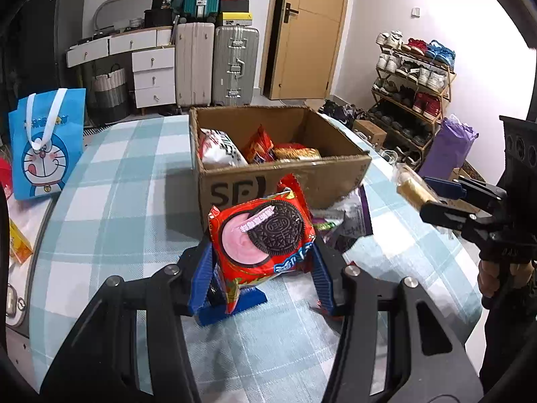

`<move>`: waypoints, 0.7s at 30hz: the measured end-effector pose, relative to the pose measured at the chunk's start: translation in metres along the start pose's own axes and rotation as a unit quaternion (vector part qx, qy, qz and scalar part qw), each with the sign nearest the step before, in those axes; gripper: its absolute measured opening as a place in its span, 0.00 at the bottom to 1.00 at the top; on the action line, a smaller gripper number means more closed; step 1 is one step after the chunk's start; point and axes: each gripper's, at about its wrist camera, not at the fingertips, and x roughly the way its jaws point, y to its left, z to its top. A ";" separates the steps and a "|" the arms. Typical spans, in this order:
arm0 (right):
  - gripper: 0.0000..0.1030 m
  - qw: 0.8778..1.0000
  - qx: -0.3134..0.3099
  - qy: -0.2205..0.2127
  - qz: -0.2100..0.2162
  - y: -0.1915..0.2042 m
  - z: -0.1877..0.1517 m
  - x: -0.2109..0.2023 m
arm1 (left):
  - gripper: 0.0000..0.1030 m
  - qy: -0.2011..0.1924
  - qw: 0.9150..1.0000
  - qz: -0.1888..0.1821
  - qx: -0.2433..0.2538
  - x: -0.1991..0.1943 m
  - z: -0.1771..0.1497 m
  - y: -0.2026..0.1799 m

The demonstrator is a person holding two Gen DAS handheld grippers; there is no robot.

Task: Organize snacks
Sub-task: 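Carry both packets over the cardboard box and open both tools to drop them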

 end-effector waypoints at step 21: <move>0.57 0.995 0.061 -0.065 -0.044 -0.014 0.079 0.023 | 0.47 -0.027 0.999 0.025 -0.021 0.039 0.066 0.009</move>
